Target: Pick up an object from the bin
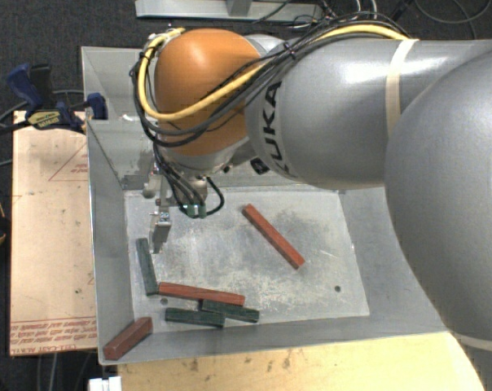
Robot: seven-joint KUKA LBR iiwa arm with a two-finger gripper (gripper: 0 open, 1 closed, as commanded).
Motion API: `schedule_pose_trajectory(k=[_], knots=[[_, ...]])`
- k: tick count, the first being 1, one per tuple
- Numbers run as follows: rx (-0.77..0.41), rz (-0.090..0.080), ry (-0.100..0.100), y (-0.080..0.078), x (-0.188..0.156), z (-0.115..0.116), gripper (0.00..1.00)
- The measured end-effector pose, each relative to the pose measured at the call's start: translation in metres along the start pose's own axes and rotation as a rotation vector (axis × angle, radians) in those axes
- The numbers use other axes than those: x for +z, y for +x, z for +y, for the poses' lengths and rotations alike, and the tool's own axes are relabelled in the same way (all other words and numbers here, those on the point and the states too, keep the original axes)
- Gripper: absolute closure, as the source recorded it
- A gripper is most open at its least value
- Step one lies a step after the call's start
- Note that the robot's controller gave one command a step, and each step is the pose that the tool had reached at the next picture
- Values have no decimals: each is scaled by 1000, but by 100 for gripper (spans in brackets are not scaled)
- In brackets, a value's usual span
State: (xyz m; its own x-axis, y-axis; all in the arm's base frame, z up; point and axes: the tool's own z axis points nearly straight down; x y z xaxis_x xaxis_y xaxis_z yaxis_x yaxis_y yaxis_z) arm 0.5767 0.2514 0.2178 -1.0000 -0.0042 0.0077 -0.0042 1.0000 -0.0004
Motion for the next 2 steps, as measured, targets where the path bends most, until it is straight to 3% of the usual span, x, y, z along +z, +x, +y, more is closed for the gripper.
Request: schedule_pose_trajectory(k=[1,2], knots=[[4,-8,-2,-2,-5,-1,0],[-46,-10,-2,45,89,-36,0]])
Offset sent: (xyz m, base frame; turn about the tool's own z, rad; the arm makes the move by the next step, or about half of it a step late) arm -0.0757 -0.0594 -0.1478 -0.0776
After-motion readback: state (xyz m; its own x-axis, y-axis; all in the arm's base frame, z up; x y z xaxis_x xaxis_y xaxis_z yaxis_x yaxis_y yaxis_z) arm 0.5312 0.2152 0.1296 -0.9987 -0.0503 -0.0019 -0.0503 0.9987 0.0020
